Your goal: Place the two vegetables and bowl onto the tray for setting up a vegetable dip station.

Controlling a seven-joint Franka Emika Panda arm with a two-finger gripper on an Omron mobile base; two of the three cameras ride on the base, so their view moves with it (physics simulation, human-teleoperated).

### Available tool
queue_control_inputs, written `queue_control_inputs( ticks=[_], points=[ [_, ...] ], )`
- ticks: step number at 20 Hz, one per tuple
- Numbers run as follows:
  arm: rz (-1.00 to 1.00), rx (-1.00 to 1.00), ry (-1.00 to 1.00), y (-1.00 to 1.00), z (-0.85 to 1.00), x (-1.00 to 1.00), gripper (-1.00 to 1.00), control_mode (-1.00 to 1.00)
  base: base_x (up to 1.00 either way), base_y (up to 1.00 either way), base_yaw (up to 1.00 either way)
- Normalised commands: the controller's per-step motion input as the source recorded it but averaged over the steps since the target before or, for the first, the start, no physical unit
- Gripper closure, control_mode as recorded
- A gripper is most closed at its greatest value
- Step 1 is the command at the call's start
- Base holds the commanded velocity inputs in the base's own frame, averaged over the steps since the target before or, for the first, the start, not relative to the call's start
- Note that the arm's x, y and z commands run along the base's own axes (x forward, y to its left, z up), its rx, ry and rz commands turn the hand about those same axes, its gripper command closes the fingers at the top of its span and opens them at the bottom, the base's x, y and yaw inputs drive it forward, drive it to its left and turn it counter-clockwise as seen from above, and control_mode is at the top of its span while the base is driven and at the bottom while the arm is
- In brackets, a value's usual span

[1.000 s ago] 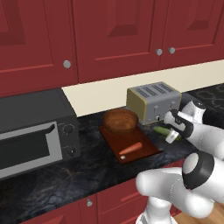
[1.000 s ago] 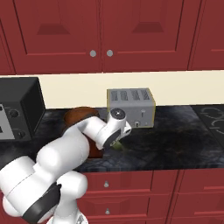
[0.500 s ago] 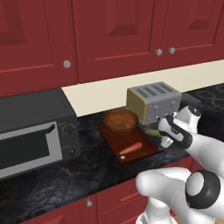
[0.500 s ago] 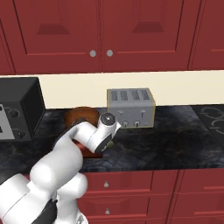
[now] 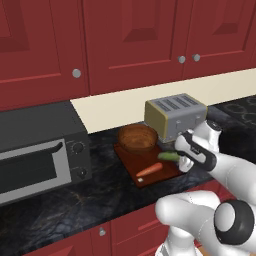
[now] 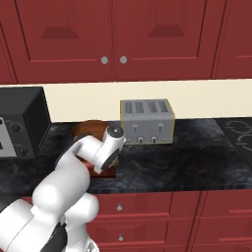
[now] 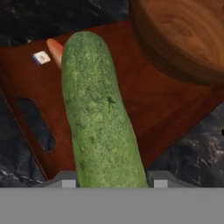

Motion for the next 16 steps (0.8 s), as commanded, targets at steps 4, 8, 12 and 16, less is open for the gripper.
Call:
queue_control_inputs(
  ticks=[4, 8, 12, 16],
  points=[
    [0.23, 0.0, 0.1, 0.2, 0.0, -0.01, 1.0, -1.0, 0.0, 0.0, 0.0],
    [0.19, 0.0, 0.08, 0.19, 0.0, 0.0, 1.0, -1.0, 0.0, 0.0, 0.0],
    [0.14, 0.0, 0.07, 0.18, 0.0, 0.0, 1.0, -1.0, 0.0, 0.0, 0.0],
    [0.11, 0.0, 0.11, 0.15, 0.0, 0.0, 1.0, -1.0, 0.0, 0.0, 0.0]
  ],
)
